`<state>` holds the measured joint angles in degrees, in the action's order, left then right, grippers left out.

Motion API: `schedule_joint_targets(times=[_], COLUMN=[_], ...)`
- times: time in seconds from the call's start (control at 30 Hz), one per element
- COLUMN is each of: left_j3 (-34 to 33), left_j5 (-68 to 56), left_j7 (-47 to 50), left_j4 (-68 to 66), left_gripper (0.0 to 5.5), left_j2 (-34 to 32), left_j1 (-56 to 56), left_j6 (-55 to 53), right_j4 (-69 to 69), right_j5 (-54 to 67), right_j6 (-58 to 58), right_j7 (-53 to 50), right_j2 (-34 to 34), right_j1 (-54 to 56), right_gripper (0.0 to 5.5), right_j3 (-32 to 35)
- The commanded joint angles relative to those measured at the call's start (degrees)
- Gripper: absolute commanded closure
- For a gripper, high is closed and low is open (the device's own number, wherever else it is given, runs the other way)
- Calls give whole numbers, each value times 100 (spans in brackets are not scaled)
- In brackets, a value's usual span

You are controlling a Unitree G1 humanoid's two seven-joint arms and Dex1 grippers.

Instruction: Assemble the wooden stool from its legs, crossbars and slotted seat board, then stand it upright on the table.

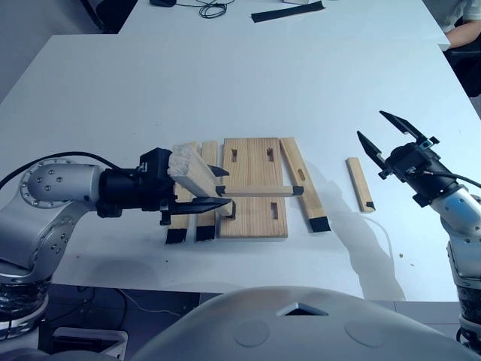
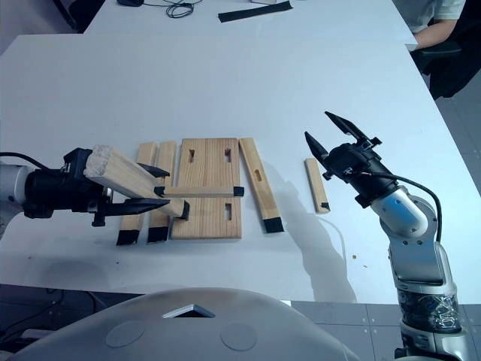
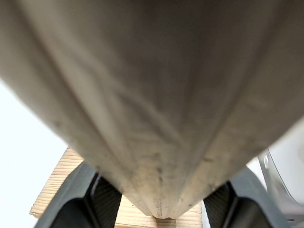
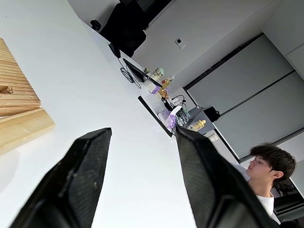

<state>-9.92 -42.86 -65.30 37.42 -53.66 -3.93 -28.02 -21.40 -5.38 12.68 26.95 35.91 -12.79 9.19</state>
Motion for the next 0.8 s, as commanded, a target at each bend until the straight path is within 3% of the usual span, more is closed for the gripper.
schedule_joint_targets(times=[0.03,0.43,0.8], left_j3=[-33,89,466], left_j5=[73,272,1228], left_j7=[67,265,53], left_j4=[113,168,-179], left_gripper=[341,341,341], left_j2=[-7,169,158], left_j1=[-81,-232,-861], left_j6=[53,180,1060], right_j4=[-37,-37,9], right_j5=[-29,-34,-25], right_j6=[-34,-20,-18], right_j7=[29,28,62], right_j2=[7,-4,9], right_j1=[11,-11,107], right_gripper=[304,304,304], right_j3=[-17,-41,-112])
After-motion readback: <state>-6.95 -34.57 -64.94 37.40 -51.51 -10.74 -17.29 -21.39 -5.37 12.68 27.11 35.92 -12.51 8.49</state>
